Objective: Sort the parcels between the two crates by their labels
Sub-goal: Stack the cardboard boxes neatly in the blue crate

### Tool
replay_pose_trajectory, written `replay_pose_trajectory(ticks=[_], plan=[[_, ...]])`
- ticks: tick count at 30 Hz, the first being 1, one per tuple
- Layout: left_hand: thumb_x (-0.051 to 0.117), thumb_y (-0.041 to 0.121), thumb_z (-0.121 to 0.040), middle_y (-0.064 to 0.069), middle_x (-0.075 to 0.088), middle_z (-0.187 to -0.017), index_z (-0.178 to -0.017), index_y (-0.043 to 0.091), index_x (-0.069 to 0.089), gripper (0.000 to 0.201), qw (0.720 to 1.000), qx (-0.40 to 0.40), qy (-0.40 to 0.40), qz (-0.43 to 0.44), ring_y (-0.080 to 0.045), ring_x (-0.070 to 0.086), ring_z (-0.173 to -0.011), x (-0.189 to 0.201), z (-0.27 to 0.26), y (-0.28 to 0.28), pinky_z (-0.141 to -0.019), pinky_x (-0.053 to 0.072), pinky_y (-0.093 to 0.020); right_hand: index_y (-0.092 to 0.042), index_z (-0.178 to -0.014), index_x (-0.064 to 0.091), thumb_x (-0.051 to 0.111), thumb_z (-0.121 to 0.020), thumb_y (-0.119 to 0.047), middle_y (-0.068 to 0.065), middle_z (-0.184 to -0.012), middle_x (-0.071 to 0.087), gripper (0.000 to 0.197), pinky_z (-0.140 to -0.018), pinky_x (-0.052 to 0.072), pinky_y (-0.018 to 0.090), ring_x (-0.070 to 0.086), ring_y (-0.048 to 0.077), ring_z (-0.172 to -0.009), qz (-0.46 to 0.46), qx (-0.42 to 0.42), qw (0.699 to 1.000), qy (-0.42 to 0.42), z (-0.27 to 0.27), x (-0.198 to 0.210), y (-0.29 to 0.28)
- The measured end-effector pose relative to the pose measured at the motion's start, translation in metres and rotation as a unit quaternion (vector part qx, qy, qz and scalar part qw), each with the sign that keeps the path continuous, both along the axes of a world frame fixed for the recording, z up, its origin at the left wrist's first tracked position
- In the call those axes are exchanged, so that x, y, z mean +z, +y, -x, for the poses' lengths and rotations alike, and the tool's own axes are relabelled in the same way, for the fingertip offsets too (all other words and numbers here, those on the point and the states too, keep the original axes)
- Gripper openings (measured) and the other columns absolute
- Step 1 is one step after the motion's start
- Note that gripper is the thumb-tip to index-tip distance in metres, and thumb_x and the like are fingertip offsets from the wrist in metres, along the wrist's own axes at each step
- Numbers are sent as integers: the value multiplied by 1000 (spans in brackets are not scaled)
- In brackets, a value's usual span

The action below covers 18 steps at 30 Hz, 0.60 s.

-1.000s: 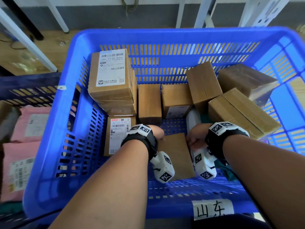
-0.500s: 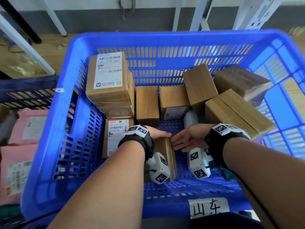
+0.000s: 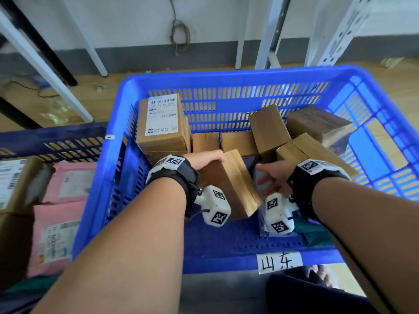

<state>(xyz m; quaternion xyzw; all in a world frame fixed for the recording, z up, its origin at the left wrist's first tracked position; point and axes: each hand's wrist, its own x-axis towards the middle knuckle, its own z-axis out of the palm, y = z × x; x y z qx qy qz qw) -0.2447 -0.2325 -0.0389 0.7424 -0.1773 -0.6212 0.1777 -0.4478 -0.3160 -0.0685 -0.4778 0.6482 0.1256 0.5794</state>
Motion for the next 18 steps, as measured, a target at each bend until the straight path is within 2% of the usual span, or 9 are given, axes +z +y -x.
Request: replay_pose_trajectory(ticks=[2, 6, 7, 8, 9, 11, 12, 14, 18], plan=[[91, 46, -24, -8, 73, -104, -92, 15, 73, 77, 998, 51, 35, 11, -30, 69, -98, -8, -9, 1, -94, 47, -49, -2, -106, 56, 38, -94, -61, 18, -102, 63, 62, -93, 46, 42, 61, 35, -101, 5, 2, 1000, 1, 3, -3, 7], [96, 36, -33, -13, 66, -120, -124, 13, 61, 99, 991, 87, 93, 41, -33, 68, -101, 15, -4, 21, -91, 51, -49, -16, -142, 41, 43, -84, -72, 14, -139, 49, 81, -90, 50, 42, 54, 33, -121, 21, -82, 992, -94, -1, -8, 16], [94, 32, -40, -14, 65, -123, -126, 13, 60, 94, 988, 98, 104, 58, -32, 67, -104, 26, 0, 27, -87, 54, -47, -14, -142, 40, 40, -88, -70, 16, -135, 52, 78, -83, 50, 39, 56, 32, -115, 16, -94, 990, -103, -4, -1, 19], [91, 32, -47, -13, 66, -122, -126, 13, 59, 87, 984, 107, 117, 77, -30, 67, -104, 34, 2, 32, -80, 56, -44, -8, -136, 43, 35, -92, -66, 20, -121, 59, 73, -74, 49, 34, 60, 29, -101, 18, -88, 991, -103, -7, 2, 18], [87, 36, -52, -11, 68, -118, -125, 14, 60, 82, 979, 122, 136, 95, -28, 67, -103, 38, 3, 35, -73, 57, -43, -2, -122, 49, 30, -96, -61, 22, -96, 64, 67, -62, 46, 29, 63, 27, -80, 21, -77, 993, -83, -7, 7, 17], [79, 54, -59, -10, 70, -112, -123, 20, 61, 74, 967, 152, 170, 116, -29, 67, -98, 43, 2, 37, -67, 57, -45, -2, -83, 48, 29, -99, -51, 15, -46, 55, 56, -39, 37, 19, 56, 23, -39, 38, -99, 992, -61, -9, 19, 16], [73, 64, -63, -10, 70, -111, -122, 22, 61, 73, 963, 167, 174, 118, -29, 67, -96, 41, 0, 36, -67, 57, -48, -7, -71, 43, 34, -98, -48, 8, -36, 47, 49, -39, 34, 16, 48, 22, -30, 45, -114, 990, -63, -9, 22, 17], [63, 77, -65, -10, 72, -107, -119, 23, 63, 76, 959, 209, 163, 104, -31, 69, -94, 33, -6, 35, -70, 55, -55, -17, -63, 36, 42, -89, -45, 3, -45, 41, 38, -52, 30, 22, 41, 22, -41, 49, -124, 988, -77, -11, 20, 13], [61, 85, -55, -10, 70, -106, -117, 26, 60, 85, 966, 220, 110, 79, -35, 65, -98, 17, -14, 35, -84, 44, -71, -19, -80, 51, 53, -80, -47, 6, -77, 52, 28, -72, 40, 32, 51, 23, -67, 23, -156, 978, -134, -12, 20, 13]])
